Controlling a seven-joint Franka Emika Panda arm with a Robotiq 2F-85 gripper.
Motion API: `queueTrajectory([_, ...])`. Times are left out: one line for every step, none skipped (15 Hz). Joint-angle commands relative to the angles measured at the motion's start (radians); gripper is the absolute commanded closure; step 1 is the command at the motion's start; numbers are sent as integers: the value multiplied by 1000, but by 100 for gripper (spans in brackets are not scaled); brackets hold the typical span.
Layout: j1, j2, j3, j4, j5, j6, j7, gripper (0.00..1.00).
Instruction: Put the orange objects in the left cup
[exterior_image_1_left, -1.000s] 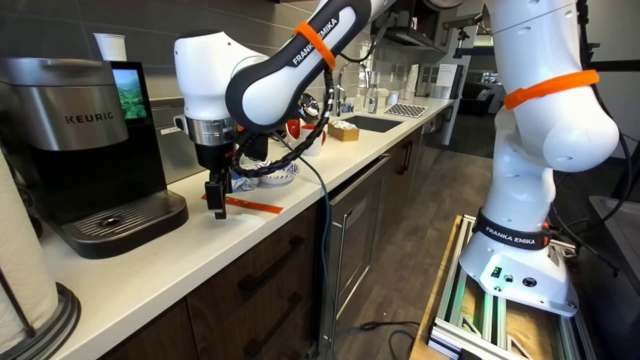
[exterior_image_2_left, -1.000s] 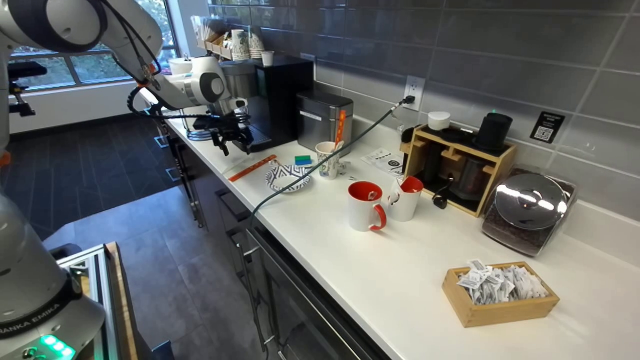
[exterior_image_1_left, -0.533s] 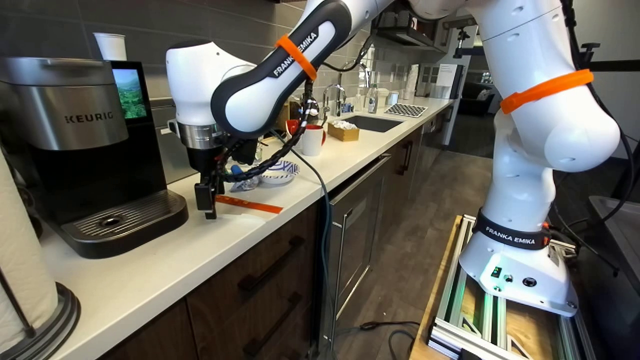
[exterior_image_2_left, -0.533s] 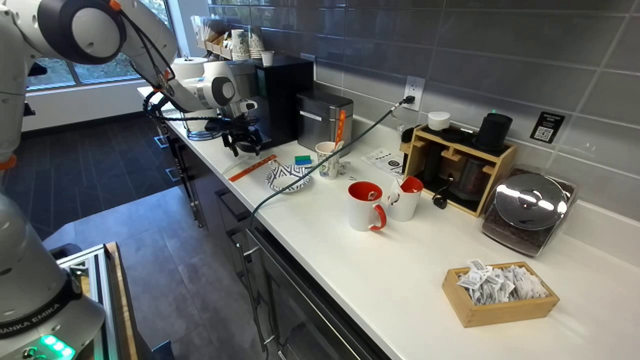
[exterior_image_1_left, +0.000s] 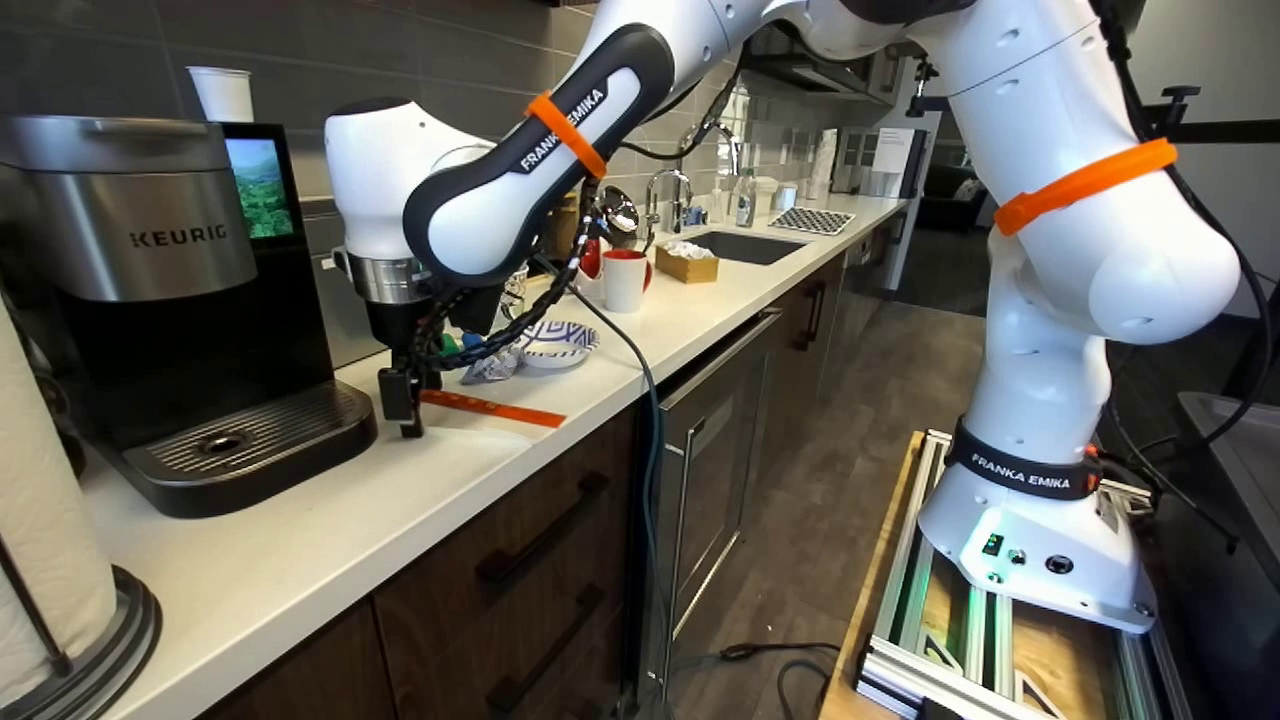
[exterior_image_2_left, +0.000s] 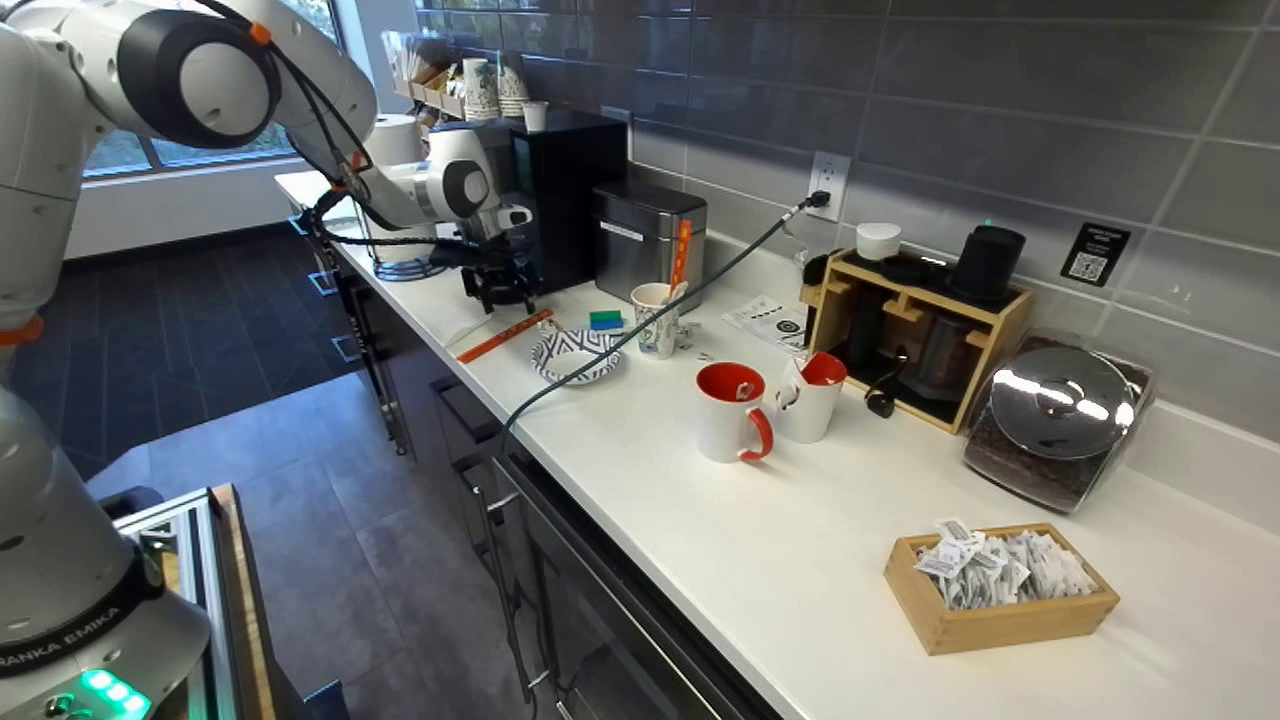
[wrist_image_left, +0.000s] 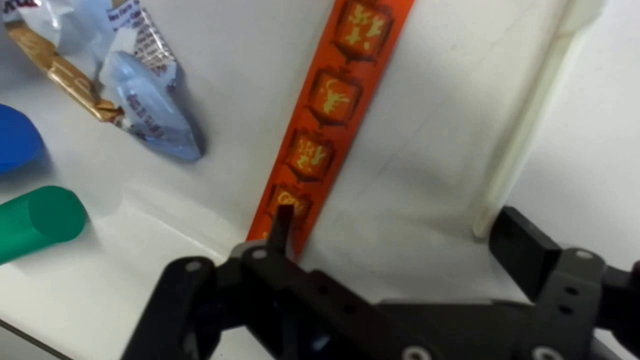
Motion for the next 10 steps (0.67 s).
queueTrajectory([9, 9, -28, 28, 14, -16, 2, 0])
queueTrajectory([8, 7, -35, 27, 15, -18, 8, 0])
queueTrajectory([6, 13, -41, 32, 17, -24, 11, 0])
queueTrajectory([4, 16, -46, 35, 20, -30, 11, 0])
queueTrajectory([0, 21, -48, 38, 27, -38, 7, 0])
queueTrajectory([-4, 27, -51, 39, 36, -46, 6, 0])
queueTrajectory([-6, 30, -53, 38, 43, -54, 12, 0])
queueTrajectory([-8, 36, -53, 37, 53, -57, 12, 0])
queueTrajectory([-10, 39, -51, 38, 65, -59, 12, 0])
queueTrajectory([-9, 42, -51, 40, 77, -66, 18, 0])
